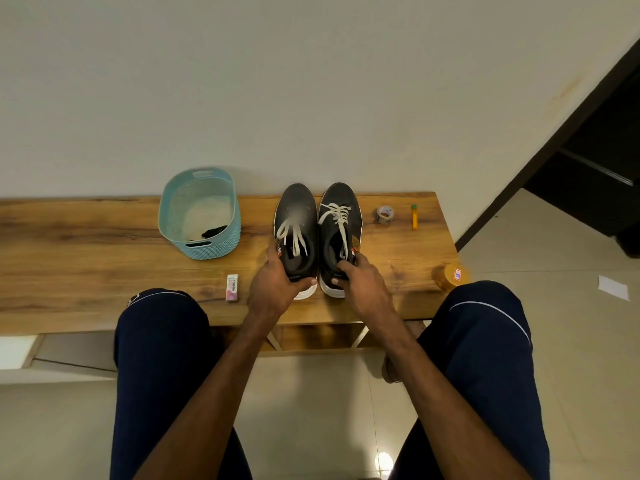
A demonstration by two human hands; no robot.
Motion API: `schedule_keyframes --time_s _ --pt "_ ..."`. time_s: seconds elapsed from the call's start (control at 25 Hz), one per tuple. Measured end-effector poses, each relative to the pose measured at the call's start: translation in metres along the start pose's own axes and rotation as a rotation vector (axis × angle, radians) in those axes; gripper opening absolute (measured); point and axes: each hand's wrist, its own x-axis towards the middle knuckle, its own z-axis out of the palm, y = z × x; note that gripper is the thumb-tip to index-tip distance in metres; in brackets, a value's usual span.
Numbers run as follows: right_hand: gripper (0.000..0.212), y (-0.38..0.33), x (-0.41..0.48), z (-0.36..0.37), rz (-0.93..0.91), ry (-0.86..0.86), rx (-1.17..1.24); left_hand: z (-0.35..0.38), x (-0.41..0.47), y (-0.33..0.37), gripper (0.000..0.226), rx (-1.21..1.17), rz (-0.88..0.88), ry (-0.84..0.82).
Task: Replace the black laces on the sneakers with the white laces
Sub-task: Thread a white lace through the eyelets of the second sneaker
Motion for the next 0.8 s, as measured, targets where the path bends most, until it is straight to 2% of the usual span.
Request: schedule_keyframes --time_s 0.12,0.2,0.28,0.52,0.8 --pt "0.090 0.003 -0.003 0.000 0.095 0.095 0.211 -0.001 0.000 -0.003 0.108 -0.046 -0.014 -0.035" --pt "0.109 0.005 -0.003 0.003 0.142 0.110 0.369 -0.002 -0.001 -0.005 0.104 -0.066 -0.037 -0.054" --pt "0.109 0.002 -0.005 0.010 0.163 0.091 0.449 0.001 -0.002 -0.008 0.097 -0.063 -0.044 -0.070" --pt "0.089 0.006 -0.002 0.020 0.159 0.130 0.463 0.002 0.000 -0.008 0.083 -0.045 -0.029 -0.084" --pt "0.084 0.006 -0.006 0.013 0.154 0.122 0.352 0.001 0.004 -0.014 0.086 -0.030 -0.080 -0.098"
